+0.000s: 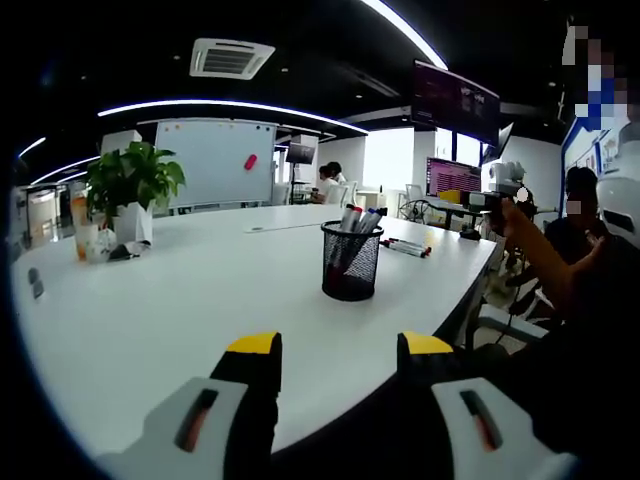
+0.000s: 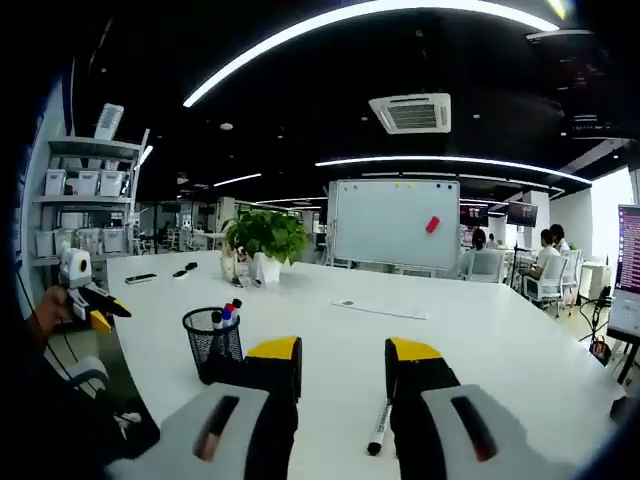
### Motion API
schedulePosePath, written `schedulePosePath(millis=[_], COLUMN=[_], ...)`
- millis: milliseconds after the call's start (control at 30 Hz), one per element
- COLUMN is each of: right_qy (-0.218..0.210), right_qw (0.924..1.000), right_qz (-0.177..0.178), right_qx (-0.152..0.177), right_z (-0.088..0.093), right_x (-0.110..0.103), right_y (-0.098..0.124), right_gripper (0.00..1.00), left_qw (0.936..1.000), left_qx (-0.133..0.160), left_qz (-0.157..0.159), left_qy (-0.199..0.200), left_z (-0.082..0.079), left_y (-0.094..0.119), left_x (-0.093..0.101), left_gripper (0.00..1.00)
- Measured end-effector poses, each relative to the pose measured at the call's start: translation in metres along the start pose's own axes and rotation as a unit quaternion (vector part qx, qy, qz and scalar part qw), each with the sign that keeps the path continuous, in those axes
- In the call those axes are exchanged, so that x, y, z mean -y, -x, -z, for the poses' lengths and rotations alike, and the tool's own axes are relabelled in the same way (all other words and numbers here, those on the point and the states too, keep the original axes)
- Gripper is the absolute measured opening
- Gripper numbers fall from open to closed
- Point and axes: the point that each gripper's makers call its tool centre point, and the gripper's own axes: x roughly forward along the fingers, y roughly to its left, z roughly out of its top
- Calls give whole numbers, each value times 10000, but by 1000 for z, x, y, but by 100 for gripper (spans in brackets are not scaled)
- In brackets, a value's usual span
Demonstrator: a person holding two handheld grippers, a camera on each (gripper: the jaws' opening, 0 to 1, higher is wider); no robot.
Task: Pick up the whiteboard markers from the pen holder and place them facing the whiteboard neatly
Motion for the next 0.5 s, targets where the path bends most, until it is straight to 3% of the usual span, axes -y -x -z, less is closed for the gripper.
schedulePosePath(millis=[500], right_qy=[128], right_qw=[9986], right_qz=[-517], right_qx=[-72], right_z=[-2], right_x=[-33], right_y=[-15], right_gripper=[35], left_qw=[10000], left_qx=[-12], left_qz=[-15], left_qy=[32], left_z=[1], left_y=[0], left_x=[-2], left_gripper=[48])
